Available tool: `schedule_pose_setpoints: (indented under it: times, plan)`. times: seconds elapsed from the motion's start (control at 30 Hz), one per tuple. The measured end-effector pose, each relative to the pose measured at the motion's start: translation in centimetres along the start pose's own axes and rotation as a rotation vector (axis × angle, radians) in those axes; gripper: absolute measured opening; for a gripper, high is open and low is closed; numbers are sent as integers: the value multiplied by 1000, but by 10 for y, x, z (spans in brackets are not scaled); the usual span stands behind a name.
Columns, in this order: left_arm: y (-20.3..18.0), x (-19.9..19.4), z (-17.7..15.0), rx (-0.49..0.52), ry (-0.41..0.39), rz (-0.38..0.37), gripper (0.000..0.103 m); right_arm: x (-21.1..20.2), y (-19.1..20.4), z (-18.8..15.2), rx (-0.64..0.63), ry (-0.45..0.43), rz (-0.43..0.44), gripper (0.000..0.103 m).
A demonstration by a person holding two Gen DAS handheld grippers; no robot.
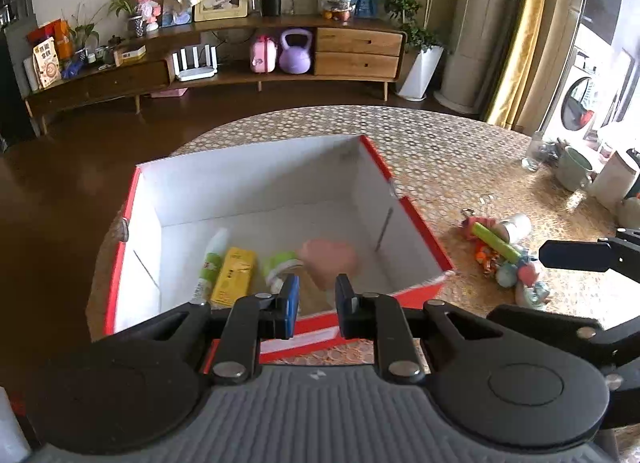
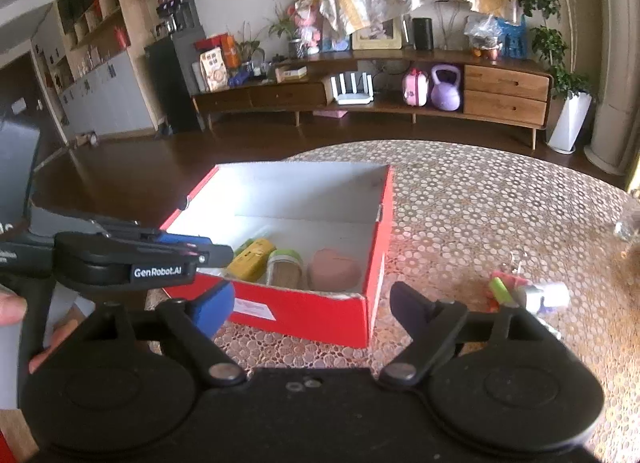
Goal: Organize rigid objects
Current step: 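Withdraw both tools from the box toward the remaining items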
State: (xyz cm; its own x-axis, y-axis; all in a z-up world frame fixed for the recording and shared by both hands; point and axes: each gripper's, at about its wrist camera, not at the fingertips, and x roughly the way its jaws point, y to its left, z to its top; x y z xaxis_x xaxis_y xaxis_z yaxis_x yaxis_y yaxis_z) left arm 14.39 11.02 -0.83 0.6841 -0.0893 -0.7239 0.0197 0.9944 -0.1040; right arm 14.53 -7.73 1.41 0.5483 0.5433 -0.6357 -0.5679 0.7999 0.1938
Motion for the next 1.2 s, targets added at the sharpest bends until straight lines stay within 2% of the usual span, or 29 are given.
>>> schedule_pose_setpoints:
  times: [0.17, 0.4, 0.47, 0.53, 0.57, 0.7, 0.8, 1.07, 1.13, 1.2]
  plan:
    - [-14, -6, -9, 6, -29, 0, 19, -24, -14, -15, 1, -55, -13, 90]
    - [-42, -7, -20, 36, -67, -25, 19, -56, -51, -49, 12, -87, -92, 94]
    - [-48, -3, -22, 31, -56, -48, 32, -62, -63, -59, 14, -85, -121, 94]
    - [-57, 0, -24, 28, -61, -65, 62, -65, -73, -70, 15, -76, -156, 94]
    - [-61, 0, -25, 31, -76, -75, 66, -66, -78, -74, 18, -70, -173, 94]
    - [-85, 5, -25, 70, -84, -104, 69, -67, -99, -87, 46, -51, -211, 94]
    - [-100, 11, -26, 84, -84, -127, 81, -67, -110, -92, 56, -51, -230, 94]
    - [-139, 46, -20, 89, -52, -180, 82, -54, -124, -106, 14, -44, -252, 94]
    - [-146, 56, -18, 86, -46, -178, 87, -49, -127, -108, 5, -39, -248, 93]
    - [-153, 65, -14, 81, -52, -177, 87, -44, -131, -110, -4, -32, -245, 93]
